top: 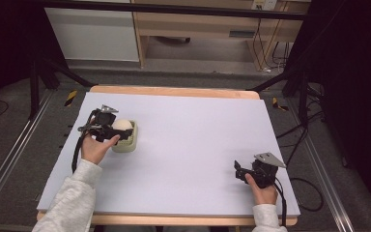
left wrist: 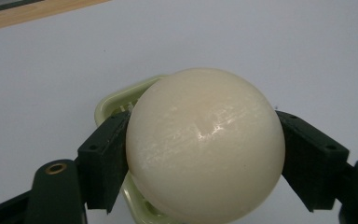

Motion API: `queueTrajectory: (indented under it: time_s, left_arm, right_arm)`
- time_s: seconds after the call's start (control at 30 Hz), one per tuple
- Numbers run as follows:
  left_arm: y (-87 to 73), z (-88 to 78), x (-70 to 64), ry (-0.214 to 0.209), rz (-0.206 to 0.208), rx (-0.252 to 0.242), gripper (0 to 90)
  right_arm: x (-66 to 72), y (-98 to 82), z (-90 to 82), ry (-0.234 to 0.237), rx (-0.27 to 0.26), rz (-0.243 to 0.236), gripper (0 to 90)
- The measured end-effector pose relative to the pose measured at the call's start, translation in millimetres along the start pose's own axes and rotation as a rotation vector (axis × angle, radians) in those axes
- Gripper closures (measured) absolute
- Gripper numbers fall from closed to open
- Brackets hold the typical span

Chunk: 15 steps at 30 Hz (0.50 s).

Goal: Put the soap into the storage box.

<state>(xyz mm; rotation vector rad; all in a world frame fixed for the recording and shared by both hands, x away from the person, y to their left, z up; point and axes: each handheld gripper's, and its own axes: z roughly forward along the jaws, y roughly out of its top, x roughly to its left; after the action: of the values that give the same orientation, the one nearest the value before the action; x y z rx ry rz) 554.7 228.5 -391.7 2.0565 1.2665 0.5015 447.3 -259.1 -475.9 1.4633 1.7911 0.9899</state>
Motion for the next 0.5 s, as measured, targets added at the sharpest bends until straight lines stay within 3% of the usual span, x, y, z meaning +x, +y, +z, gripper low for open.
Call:
queueTrajectory:
  time_s: [0.5]
  left_arm:
    - [-3.8, 19.5, 11.2, 0.015, -0.018, 0.035, 23.6]
  right_arm:
    - [0.1, -0.4, -0.6, 0.001, -0.001, 0.002, 4.2]
